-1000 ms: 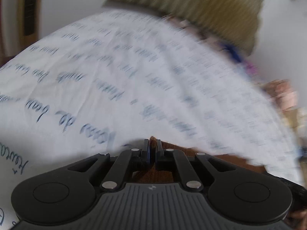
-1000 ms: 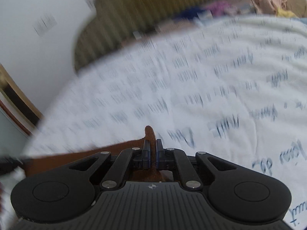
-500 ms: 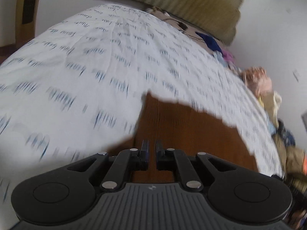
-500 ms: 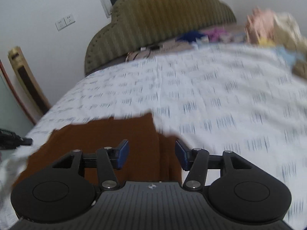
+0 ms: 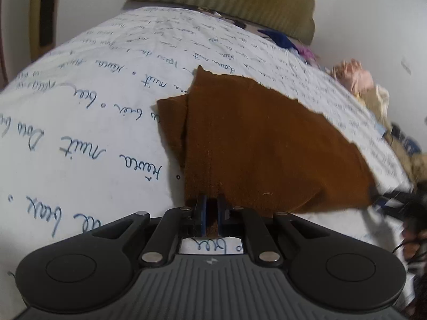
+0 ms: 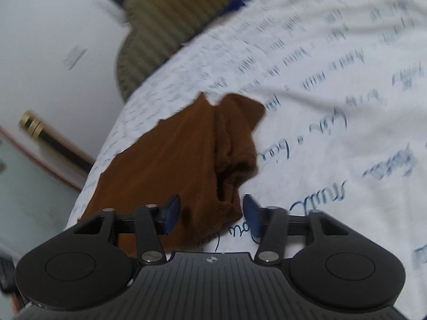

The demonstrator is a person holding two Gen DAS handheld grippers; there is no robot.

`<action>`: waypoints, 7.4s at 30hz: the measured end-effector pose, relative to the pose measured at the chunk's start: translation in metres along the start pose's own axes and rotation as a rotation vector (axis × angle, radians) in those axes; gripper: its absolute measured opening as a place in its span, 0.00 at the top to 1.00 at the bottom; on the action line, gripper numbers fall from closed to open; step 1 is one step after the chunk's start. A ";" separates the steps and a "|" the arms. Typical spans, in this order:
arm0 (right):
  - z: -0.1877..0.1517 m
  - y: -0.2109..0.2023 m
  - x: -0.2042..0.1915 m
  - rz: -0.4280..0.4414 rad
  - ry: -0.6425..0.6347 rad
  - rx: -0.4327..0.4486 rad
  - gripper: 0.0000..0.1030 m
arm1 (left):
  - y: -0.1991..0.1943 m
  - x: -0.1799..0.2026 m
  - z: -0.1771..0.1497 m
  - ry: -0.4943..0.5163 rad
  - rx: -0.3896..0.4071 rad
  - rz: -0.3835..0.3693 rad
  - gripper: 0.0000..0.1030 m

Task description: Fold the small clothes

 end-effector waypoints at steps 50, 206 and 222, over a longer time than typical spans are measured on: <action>0.014 0.024 -0.100 -0.157 -0.468 -0.061 0.64 | 0.054 0.059 0.008 0.174 -0.011 0.143 0.60; -0.165 0.104 -0.381 -0.235 -1.395 -0.019 0.80 | 0.159 0.047 0.126 0.100 -0.070 0.058 0.22; -0.157 0.094 -0.380 -0.216 -1.324 -0.010 0.89 | 0.159 0.046 0.131 0.087 -0.052 0.100 0.60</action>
Point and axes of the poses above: each gripper's, at about its wrist camera, not at the fingertips, and y roughly the way its jaws point, x to its right, z to its top, the point moved 7 cm from there along y, roughly the way its jaws point, and after that the axes turned 15 degrees about -y, right-handed, at the moved point
